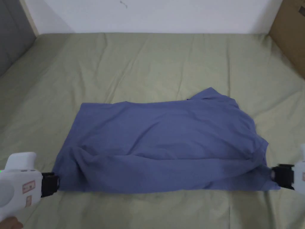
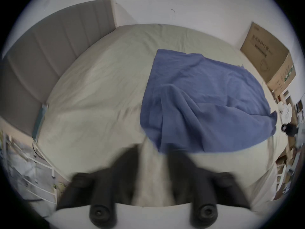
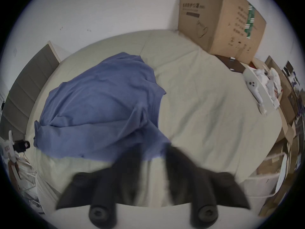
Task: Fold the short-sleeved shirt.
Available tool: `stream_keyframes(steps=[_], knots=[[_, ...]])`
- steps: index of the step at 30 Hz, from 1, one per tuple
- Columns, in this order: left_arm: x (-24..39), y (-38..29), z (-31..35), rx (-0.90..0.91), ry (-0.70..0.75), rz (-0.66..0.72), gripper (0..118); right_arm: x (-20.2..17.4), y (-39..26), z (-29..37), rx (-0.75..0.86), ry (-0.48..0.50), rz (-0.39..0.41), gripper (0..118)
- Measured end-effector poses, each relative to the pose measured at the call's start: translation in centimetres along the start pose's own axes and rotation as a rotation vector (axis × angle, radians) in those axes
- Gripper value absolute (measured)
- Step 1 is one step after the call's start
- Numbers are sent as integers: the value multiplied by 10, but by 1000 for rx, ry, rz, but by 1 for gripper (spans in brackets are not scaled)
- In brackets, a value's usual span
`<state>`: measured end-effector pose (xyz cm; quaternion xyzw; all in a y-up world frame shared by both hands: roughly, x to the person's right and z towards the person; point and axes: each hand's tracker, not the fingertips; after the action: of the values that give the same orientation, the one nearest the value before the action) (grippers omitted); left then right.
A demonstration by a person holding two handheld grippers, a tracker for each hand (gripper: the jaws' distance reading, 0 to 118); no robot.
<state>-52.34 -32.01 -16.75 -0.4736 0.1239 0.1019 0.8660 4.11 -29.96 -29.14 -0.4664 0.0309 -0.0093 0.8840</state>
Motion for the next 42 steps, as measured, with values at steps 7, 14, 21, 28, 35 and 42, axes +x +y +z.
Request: stream_keyframes(steps=[7, 14, 21, 28, 35, 42], knots=[[0, -34, 7, 52, 16, 45, 0, -3, -44, 8, -38, 56, -82, 2], [11, 4, -36, -9, 20, -2, 98, -10, -40, 5, -51, 91, -93, 2], [22, 10, -83, -56, 14, -17, 19, -7, -51, -6, -102, 100, -131, 2], [11, 17, -60, -32, -29, -6, 5, -2, -32, -14, -74, 73, -116, 41], [18, 18, -48, -24, -28, -10, 5, -1, -3, -86, -160, 74, -104, 67], [10, 18, -31, -25, -37, -4, 5, -11, -6, -65, -128, 64, -59, 12]])
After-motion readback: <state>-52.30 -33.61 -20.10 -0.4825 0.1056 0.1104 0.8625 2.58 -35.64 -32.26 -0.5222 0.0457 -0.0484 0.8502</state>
